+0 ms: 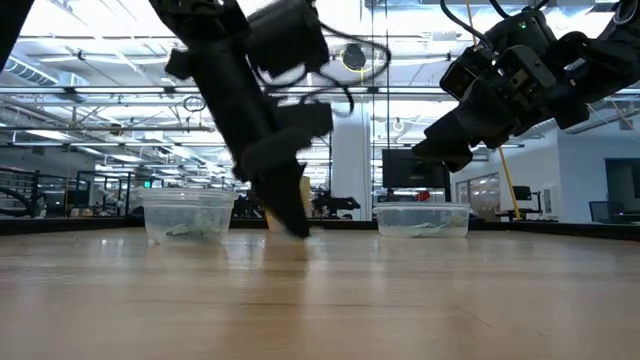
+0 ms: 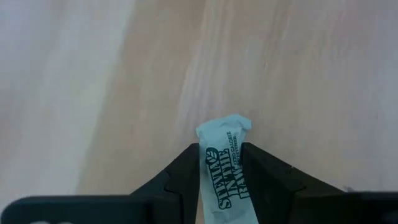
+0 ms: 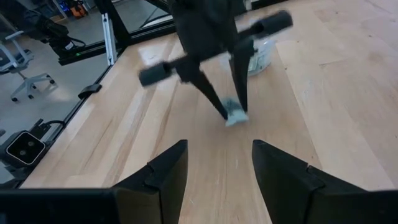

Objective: Pick and place Stevia / Truvia into bins
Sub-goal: Put the white stevia packet into the left transparent container, then return to Home Position

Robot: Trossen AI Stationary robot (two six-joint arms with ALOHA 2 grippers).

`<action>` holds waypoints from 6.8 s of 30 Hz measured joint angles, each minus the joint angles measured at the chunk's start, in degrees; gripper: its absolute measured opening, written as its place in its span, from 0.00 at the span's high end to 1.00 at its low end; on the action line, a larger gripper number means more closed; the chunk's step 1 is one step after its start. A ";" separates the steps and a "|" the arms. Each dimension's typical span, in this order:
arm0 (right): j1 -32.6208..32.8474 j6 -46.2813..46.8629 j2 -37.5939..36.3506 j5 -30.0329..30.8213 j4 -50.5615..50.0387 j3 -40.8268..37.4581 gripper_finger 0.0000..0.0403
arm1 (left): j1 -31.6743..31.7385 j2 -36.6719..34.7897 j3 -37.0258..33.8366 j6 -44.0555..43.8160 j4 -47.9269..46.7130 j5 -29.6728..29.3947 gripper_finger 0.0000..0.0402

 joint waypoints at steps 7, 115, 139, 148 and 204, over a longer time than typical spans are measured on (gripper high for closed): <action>-0.01 0.02 0.00 0.00 -0.18 -0.02 0.58 | -0.03 -7.12 0.23 0.45 -9.97 -0.97 0.70; -0.01 -3.19 -60.61 24.02 -50.76 -0.32 1.00 | -27.47 -70.54 -21.49 -24.70 -41.13 -42.64 0.94; -0.02 0.79 -60.61 16.41 -29.10 -8.15 1.00 | -18.62 -80.03 -47.04 17.82 21.40 -17.83 0.99; -0.02 0.66 -60.61 16.39 -29.08 -8.15 1.00 | -4.29 -83.90 -47.02 16.13 14.93 -9.14 0.99; -0.03 -0.13 -60.54 16.74 -28.84 -19.17 1.00 | -5.38 -109.47 -63.70 21.49 17.62 -1.08 0.92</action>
